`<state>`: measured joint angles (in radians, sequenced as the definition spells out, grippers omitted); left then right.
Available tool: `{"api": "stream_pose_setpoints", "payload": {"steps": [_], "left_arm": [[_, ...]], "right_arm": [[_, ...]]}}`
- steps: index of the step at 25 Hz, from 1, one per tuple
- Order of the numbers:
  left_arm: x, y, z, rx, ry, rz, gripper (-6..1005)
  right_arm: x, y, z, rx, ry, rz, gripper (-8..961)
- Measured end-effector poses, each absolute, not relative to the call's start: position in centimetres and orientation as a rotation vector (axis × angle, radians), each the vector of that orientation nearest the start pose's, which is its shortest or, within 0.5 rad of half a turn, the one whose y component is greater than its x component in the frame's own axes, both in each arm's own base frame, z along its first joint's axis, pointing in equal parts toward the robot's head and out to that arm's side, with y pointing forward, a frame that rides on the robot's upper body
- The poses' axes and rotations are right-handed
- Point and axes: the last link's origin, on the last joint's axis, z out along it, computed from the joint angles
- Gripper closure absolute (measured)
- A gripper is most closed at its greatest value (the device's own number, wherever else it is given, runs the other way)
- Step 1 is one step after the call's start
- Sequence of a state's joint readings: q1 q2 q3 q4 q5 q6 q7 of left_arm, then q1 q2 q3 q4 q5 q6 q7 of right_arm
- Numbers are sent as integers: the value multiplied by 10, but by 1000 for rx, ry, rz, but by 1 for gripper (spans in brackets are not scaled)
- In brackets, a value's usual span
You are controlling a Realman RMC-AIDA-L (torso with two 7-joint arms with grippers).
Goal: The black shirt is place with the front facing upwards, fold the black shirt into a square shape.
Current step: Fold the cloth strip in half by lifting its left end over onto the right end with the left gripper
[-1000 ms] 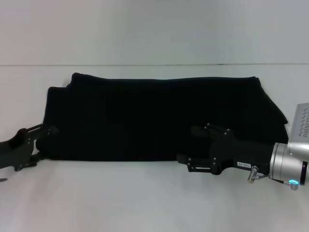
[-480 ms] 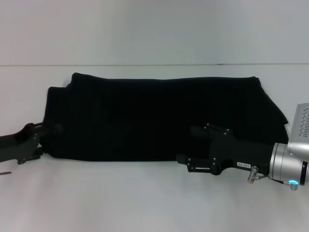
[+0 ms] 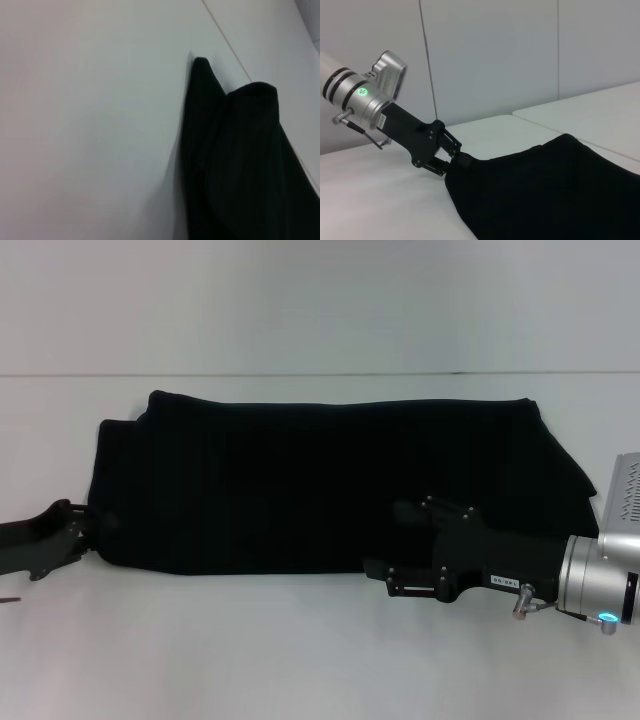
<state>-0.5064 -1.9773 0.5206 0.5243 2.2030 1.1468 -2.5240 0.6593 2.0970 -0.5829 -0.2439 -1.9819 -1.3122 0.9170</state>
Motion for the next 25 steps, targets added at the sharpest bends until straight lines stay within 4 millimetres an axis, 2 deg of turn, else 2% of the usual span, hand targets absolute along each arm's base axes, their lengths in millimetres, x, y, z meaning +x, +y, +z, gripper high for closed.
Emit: {"api": "stream_pose_setpoints", "payload": {"steps": [4, 7, 12, 18, 21, 25], "left_arm": [[-365, 347, 36, 2100, 2772, 861, 581], [-366, 347, 36, 2100, 2781, 864, 807], [-369, 346, 38, 2099, 2790, 874, 939], [-369, 347, 41, 2112, 2788, 901, 939], [-373, 349, 51, 2110, 2801, 962, 939], [-384, 349, 75, 2101, 2847, 1051, 938]], "right_arm": [[254, 336, -72, -2674, 407, 694, 7], [254, 336, -72, -2674, 407, 694, 7], [254, 336, -72, -2675, 406, 696, 7], [252, 338, -71, -2672, 403, 702, 7], [252, 339, -71, -2670, 399, 700, 8], [253, 339, -70, -2671, 394, 688, 8]]}}
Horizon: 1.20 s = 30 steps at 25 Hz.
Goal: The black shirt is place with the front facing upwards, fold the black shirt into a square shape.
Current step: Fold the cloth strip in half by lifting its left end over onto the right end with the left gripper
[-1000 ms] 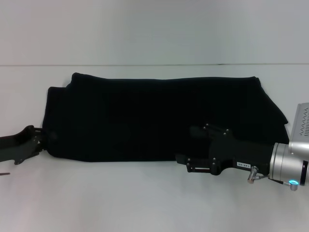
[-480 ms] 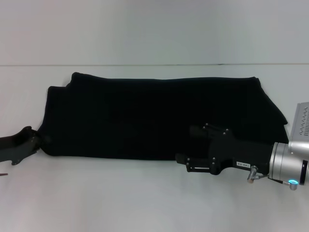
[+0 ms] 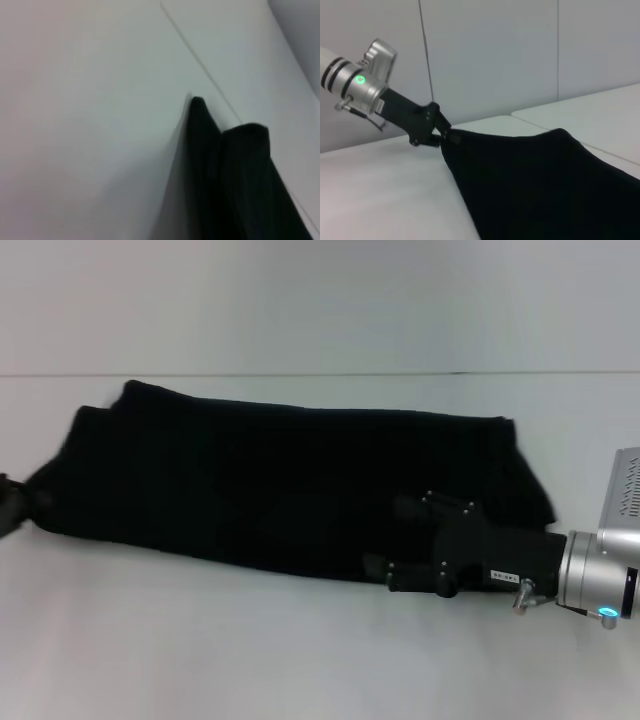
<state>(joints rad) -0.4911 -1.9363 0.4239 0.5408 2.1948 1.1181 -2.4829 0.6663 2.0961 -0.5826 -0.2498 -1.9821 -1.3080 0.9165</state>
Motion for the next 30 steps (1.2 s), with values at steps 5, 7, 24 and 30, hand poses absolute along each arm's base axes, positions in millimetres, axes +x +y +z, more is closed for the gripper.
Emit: {"api": "stream_pose_setpoints", "payload": {"steps": [5, 7, 24, 30], "left_arm": [[-395, 347, 101, -1421, -1963, -765, 938], [-397, 346, 109, -1406, -1951, -779, 938], [-270, 407, 95, -1850, -1859, -1184, 938], [-178, 433, 36, -2179, -1790, -1152, 939]], "right_arm": [[257, 339, -69, -2664, 393, 670, 7], [258, 339, -68, -2661, 396, 662, 7], [281, 330, -60, -2589, 483, 645, 8], [296, 321, -54, -2533, 542, 648, 8]]}}
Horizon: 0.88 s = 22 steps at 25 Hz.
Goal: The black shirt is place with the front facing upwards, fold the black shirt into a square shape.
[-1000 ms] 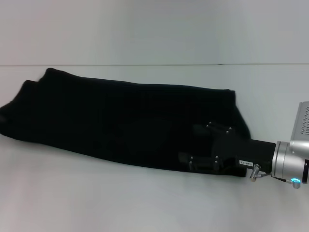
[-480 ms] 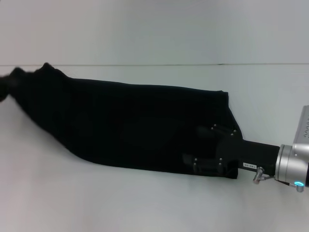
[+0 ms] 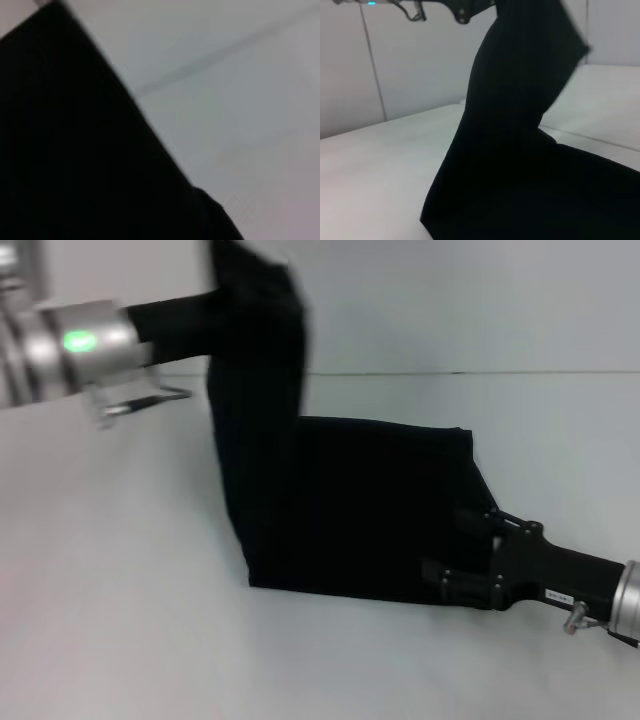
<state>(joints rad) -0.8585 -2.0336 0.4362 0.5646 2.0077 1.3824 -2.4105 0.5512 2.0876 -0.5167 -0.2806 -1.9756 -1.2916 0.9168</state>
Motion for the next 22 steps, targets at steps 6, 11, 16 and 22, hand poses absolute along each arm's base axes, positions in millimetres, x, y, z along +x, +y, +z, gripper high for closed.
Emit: {"api": "stream_pose_setpoints", "payload": {"steps": [6, 11, 16, 22], "left_arm": [[-143, 410, -34, -2379, -1826, -1018, 938], [-168, 373, -93, -2386, -1994, -888, 938], [-179, 360, -102, -2365, -2027, -911, 939], [-174, 360, -98, -2401, -2009, -937, 939]], "right_arm": [[305, 315, -52, -2508, 577, 640, 8], [308, 314, -51, -2487, 597, 639, 8], [308, 323, -51, -2430, 636, 636, 7], [300, 346, -57, -2382, 690, 592, 7]]}}
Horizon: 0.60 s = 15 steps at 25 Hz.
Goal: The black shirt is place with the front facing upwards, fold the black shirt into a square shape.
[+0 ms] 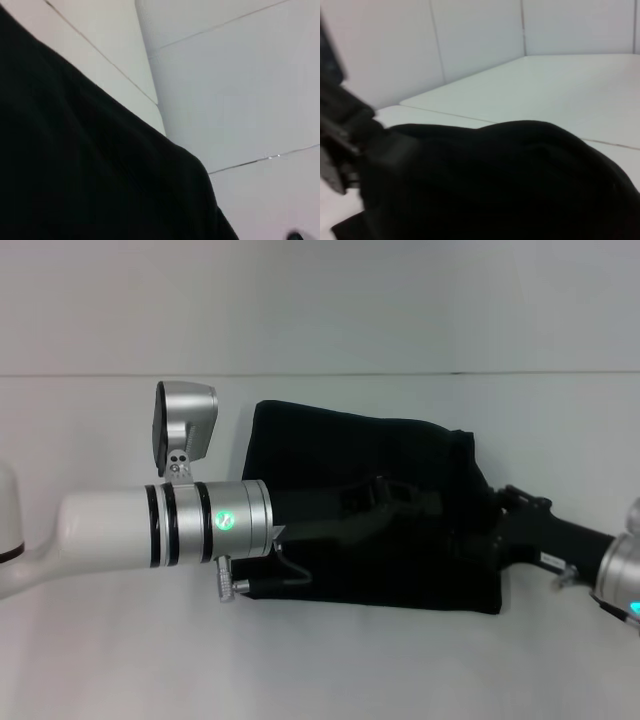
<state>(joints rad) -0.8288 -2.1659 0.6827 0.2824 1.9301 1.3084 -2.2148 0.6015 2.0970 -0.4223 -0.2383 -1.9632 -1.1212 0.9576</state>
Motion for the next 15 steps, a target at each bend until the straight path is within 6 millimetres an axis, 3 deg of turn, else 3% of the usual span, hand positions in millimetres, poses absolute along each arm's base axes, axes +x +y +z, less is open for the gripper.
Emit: {"api": "stream_pose_setpoints", "payload": {"steps": [9, 15], "left_arm": [[-170, 359, -96, -2442, -1993, -937, 938], [-173, 358, -96, -2437, -1998, -932, 938]], "right_arm": [[280, 385, -69, -2339, 690, 464, 8], [269, 403, -58, -2239, 719, 540, 8]]}}
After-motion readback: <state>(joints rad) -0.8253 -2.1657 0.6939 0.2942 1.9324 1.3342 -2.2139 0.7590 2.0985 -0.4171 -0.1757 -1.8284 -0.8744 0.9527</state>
